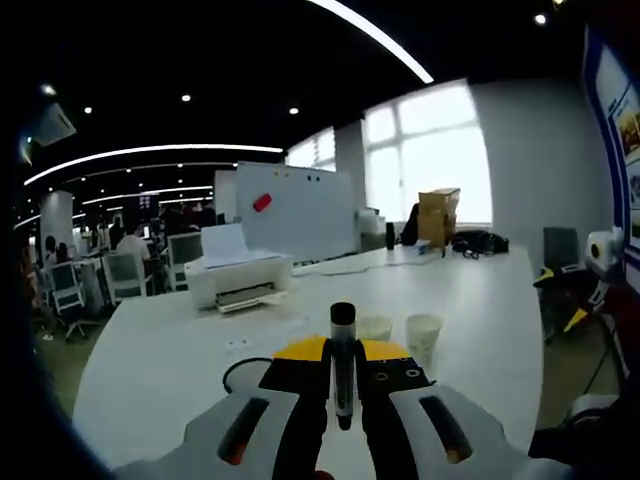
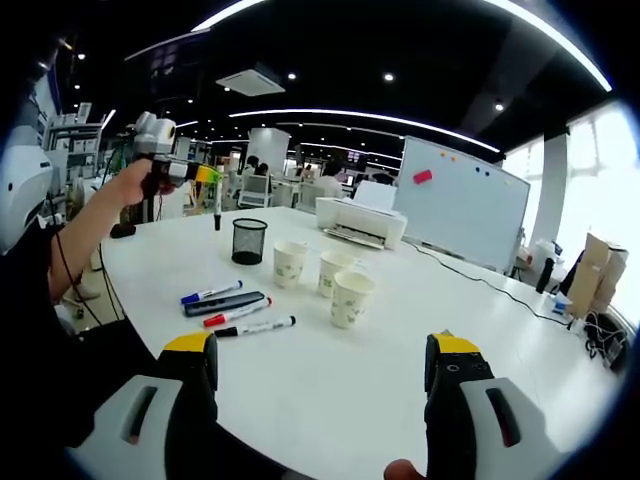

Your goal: Place the scattered laser pointers and whiteboard markers into the pen holder and stack the scattered paper cups together

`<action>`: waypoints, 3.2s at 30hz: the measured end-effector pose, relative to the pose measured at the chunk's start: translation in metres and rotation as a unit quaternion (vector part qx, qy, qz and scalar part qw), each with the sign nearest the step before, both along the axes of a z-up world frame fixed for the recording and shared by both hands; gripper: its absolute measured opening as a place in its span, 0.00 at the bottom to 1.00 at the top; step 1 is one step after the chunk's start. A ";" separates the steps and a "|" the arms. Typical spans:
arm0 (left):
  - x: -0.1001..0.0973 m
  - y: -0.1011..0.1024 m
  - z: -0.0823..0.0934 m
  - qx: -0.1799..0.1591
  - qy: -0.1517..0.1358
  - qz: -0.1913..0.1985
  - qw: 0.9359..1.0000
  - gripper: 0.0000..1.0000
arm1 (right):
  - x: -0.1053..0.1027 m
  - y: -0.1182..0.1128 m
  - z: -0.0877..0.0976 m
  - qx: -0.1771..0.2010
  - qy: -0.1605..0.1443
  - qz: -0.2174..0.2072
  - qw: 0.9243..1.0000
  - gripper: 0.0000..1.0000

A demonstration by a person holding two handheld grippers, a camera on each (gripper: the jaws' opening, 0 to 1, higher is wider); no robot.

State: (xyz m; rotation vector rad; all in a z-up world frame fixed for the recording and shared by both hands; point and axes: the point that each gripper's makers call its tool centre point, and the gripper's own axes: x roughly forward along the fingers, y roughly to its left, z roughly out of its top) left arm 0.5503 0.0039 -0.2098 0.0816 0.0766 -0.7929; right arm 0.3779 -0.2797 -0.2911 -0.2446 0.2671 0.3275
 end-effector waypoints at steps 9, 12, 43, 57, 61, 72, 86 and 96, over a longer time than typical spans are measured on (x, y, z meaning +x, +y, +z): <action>0.002 0.005 0.015 0.000 -0.014 0.005 1.000 0.14 | 0.000 0.000 0.002 -0.002 -0.001 0.000 1.000 0.80; 0.002 0.006 0.020 -0.002 -0.018 0.006 1.000 0.14 | 0.000 0.001 0.002 -0.001 -0.002 0.001 1.000 0.80; 0.026 0.015 0.054 0.012 -0.052 0.019 0.998 0.14 | -0.001 -0.001 0.002 -0.003 -0.002 -0.005 1.000 0.80; 0.041 0.023 0.056 0.013 -0.060 0.040 0.997 0.14 | -0.002 -0.002 0.000 0.000 -0.002 -0.005 1.000 0.80; 0.049 0.025 0.050 0.014 -0.054 0.048 0.997 0.14 | -0.003 -0.001 0.000 -0.001 -0.002 -0.004 1.000 0.80; 0.062 0.029 0.039 0.010 -0.048 0.060 0.997 0.14 | -0.003 -0.003 0.002 -0.002 -0.004 -0.005 1.000 0.80; 0.075 0.031 0.024 0.003 -0.050 0.066 0.997 0.14 | -0.002 -0.003 0.001 -0.003 -0.002 -0.006 1.000 0.80; 0.082 0.032 0.012 -0.003 -0.039 0.070 0.997 0.14 | -0.002 -0.004 0.000 -0.002 0.000 -0.007 1.000 0.80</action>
